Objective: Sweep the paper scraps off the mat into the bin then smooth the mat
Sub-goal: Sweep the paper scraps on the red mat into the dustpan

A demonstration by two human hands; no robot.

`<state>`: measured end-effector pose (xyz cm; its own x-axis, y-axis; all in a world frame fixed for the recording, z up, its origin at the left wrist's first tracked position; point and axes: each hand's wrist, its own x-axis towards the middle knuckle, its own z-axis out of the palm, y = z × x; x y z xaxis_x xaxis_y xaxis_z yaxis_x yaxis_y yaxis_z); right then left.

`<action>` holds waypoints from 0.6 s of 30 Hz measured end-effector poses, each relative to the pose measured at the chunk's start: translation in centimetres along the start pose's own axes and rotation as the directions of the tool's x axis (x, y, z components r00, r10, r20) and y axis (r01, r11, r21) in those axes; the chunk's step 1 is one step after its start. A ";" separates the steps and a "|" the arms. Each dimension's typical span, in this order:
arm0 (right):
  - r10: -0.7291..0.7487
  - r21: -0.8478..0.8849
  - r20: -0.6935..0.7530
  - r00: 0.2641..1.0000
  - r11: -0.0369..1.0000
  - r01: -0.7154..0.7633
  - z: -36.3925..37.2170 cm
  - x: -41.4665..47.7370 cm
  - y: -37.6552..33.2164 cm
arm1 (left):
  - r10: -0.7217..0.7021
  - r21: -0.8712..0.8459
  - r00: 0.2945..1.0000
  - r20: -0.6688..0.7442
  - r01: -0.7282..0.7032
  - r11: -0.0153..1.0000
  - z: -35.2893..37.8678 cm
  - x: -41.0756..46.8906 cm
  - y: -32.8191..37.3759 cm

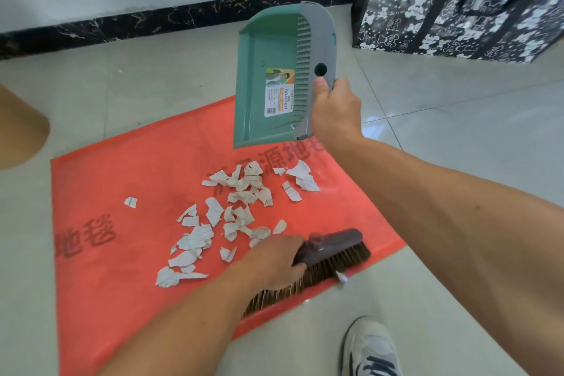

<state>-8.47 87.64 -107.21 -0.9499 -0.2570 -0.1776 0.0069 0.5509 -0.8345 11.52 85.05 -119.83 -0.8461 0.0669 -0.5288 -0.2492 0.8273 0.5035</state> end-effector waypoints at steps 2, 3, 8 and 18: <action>0.022 0.007 0.008 1.000 1.000 -0.022 0.2 0.2 0.4 | -0.018 0.037 0.994 -0.110 0.022 0.999 -1.1 0.2 -1.0; 0.007 0.016 -0.015 1.000 1.000 -0.007 0.3 0.0 0.3 | -0.023 0.049 0.986 -0.163 0.031 0.998 -1.8 0.3 -1.4; 0.001 0.040 -0.026 1.000 0.999 0.000 1.0 0.1 -0.4 | -0.078 -0.060 0.941 -0.330 0.061 0.996 -4.9 0.5 -2.8; -0.023 0.025 -0.058 0.998 0.999 0.024 0.4 0.9 0.2 | -0.026 -0.016 0.992 -0.124 0.024 1.000 -1.3 0.7 -1.5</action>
<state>-9.25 87.19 -107.73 -0.9664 -0.2228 -0.1280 -0.0082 0.5244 -0.8514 10.63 83.10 -120.06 -0.8915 -0.0243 -0.4524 -0.2770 0.8194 0.5019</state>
